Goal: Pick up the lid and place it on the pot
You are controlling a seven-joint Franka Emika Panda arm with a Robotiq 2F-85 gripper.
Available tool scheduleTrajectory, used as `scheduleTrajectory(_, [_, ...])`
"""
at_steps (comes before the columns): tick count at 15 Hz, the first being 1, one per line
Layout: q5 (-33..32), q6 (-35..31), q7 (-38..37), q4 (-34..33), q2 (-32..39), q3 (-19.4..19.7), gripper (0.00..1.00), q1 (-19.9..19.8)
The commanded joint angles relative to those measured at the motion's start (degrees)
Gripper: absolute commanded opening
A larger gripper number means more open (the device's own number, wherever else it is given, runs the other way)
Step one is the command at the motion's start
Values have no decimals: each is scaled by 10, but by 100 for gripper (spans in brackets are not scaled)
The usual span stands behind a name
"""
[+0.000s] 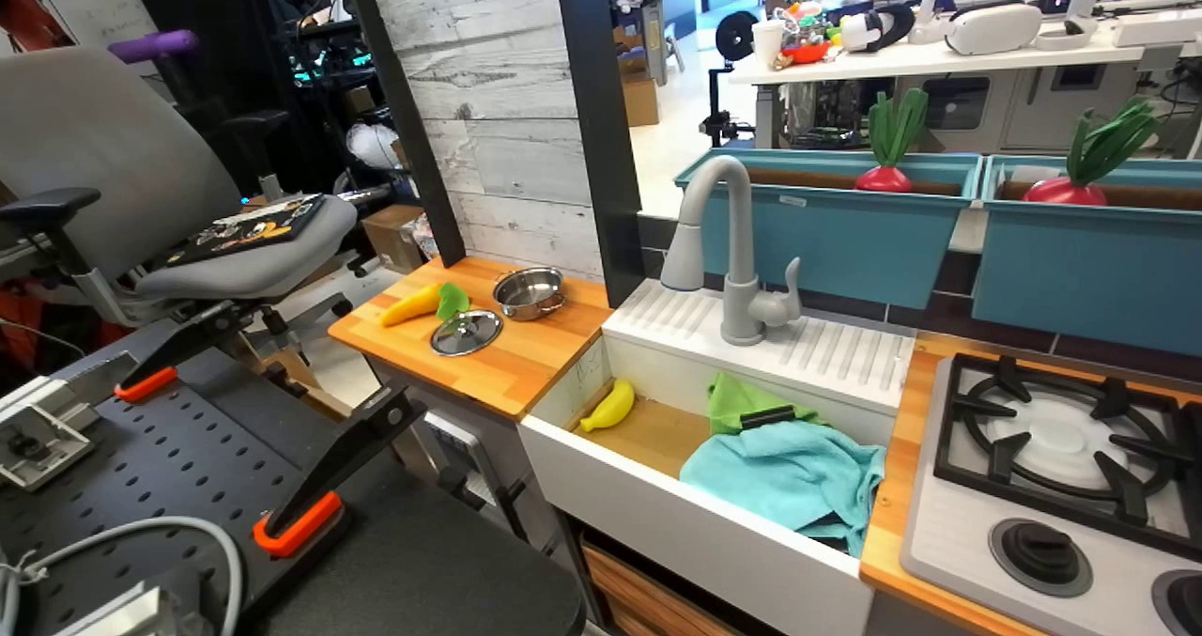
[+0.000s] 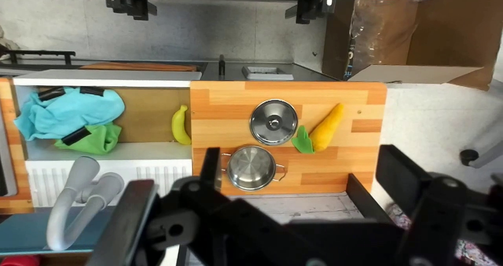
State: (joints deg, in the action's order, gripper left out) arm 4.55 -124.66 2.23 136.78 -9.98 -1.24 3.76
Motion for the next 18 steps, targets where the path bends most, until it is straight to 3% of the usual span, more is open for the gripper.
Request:
scheduleTrajectory(1, [28, -56, 17, 8, 55, -8, 100, 6])
scheduleTrajectory(9, [52, -157, 5, 4, 192, -26, 100, 6])
scheduleTrajectory(18, [58, -251, -16, -71, 380, -46, 100, 2])
